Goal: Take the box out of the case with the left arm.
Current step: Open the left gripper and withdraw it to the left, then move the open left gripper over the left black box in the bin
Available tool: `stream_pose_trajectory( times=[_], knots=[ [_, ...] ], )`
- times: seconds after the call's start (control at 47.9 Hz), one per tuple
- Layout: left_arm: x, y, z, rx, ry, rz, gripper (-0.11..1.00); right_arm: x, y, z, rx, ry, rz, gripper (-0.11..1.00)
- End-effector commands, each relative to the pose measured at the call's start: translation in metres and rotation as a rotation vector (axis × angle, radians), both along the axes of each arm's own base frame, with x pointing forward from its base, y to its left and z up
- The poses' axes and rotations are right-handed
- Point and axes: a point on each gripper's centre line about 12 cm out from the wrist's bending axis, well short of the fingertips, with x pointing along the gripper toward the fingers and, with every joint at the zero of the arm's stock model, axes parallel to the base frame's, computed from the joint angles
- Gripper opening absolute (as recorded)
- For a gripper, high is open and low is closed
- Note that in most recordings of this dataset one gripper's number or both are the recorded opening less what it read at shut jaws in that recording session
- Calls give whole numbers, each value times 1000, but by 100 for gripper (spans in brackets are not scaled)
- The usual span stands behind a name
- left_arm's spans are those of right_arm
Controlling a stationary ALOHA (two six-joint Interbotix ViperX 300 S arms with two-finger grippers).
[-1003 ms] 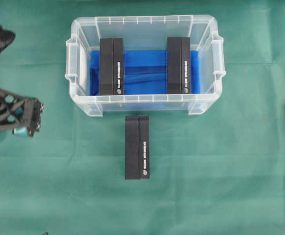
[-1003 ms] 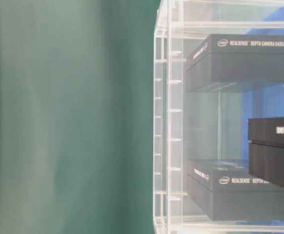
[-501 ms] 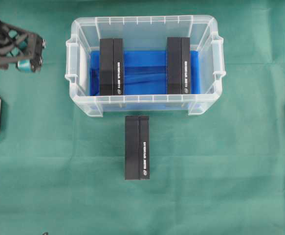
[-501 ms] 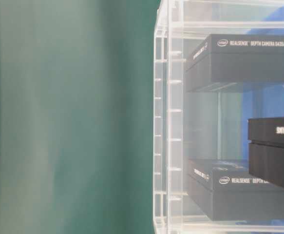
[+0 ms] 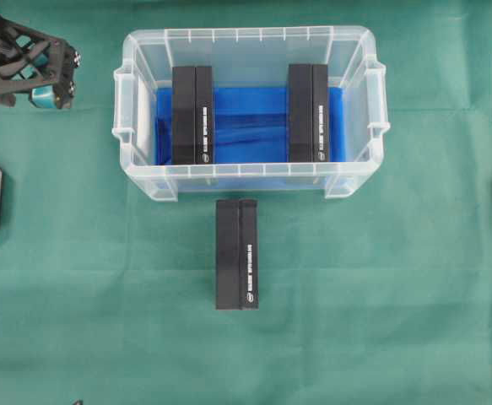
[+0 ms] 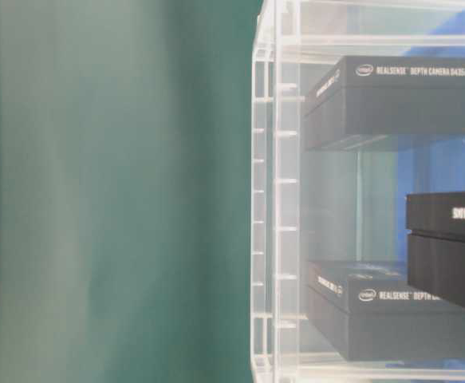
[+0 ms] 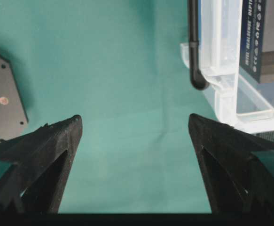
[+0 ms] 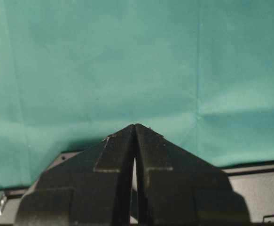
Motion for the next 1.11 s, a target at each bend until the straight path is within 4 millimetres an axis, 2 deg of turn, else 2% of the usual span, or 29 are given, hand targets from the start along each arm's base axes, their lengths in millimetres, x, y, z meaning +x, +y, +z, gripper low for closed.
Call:
stream_pose_trajectory(
  times=[0.0, 0.272, 0.564, 0.752, 0.898, 1.087],
  knots=[
    [7, 0, 9, 9, -31, -8, 90, 1, -1, 5, -8, -20, -2, 1],
    [54, 6, 14, 14, -55, -34, 90, 1, -2, 5, -16, -20, -4, 1],
    [122, 10, 24, 20, -84, -70, 90, 1, -2, 5, -14, -20, -5, 1],
    [158, 11, 27, 23, -97, -84, 90, 1, -2, 6, -14, -20, -5, 1],
    [171, 10, 26, 15, -65, -91, 90, 0, -2, 5, -14, -18, -6, 1],
    [167, 8, 24, 2, -16, -88, 90, 0, -2, 6, -15, -21, -6, 1]
  ],
)
